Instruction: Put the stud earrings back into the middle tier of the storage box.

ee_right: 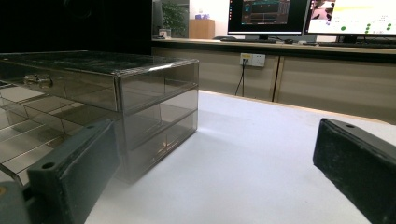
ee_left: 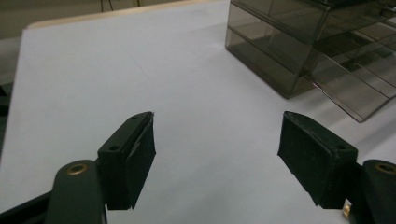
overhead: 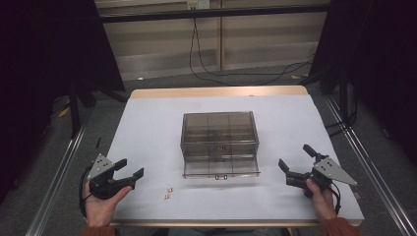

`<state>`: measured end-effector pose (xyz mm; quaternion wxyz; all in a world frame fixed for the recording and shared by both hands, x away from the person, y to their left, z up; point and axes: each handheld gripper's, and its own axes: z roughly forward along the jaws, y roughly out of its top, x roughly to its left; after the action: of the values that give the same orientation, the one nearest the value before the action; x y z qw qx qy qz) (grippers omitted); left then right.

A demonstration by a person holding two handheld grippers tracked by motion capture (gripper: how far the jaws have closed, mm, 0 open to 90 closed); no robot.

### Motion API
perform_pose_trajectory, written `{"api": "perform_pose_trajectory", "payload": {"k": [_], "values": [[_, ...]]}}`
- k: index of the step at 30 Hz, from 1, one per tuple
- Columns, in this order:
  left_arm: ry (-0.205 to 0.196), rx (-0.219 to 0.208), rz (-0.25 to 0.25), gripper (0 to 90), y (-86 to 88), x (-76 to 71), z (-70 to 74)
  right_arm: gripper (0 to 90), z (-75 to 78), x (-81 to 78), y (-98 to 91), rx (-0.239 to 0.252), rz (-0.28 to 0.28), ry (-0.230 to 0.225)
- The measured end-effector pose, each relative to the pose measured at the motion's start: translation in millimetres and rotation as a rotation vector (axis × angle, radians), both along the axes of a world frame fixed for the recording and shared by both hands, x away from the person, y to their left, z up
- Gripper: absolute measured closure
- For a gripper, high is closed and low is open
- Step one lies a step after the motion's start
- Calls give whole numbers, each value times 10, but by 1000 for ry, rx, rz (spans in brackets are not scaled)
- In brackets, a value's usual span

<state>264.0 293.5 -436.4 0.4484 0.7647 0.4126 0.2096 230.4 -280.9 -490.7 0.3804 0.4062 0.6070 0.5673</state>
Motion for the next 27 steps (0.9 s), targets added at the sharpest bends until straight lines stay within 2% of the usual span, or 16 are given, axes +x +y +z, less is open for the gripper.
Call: {"api": "perform_pose_trajectory", "payload": {"k": [3,7,10,11,14,17,18,19,21,22,24,25,27], "values": [[13,29,-36,316,-52,-20,29,0,0,1,-1,1,1,1],[55,67,-83,347,-141,-35,45,0,0,1,-1,1,0,1],[72,68,-116,386,-195,-52,64,0,0,0,0,0,0,1],[76,81,-124,394,-218,-60,80,0,0,0,0,1,0,1],[109,86,-179,454,-284,-65,113,0,0,0,1,0,0,0],[117,135,-221,518,-378,-88,141,0,0,0,0,0,-1,0],[117,135,-221,566,-378,-88,141,0,0,0,0,0,-1,0],[113,172,-270,574,-443,-92,147,0,0,0,1,0,0,0],[121,211,-294,622,-499,-85,139,0,0,0,0,-1,-1,-1],[135,225,-317,627,-541,-77,129,0,0,0,0,-2,0,0],[142,239,-329,645,-572,-68,123,0,0,0,0,0,0,0],[163,271,-355,654,-622,-53,120,0,0,2,-1,-1,1,0],[195,304,-393,669,-663,-30,115,0,0,4,-2,-1,2,1]]}}
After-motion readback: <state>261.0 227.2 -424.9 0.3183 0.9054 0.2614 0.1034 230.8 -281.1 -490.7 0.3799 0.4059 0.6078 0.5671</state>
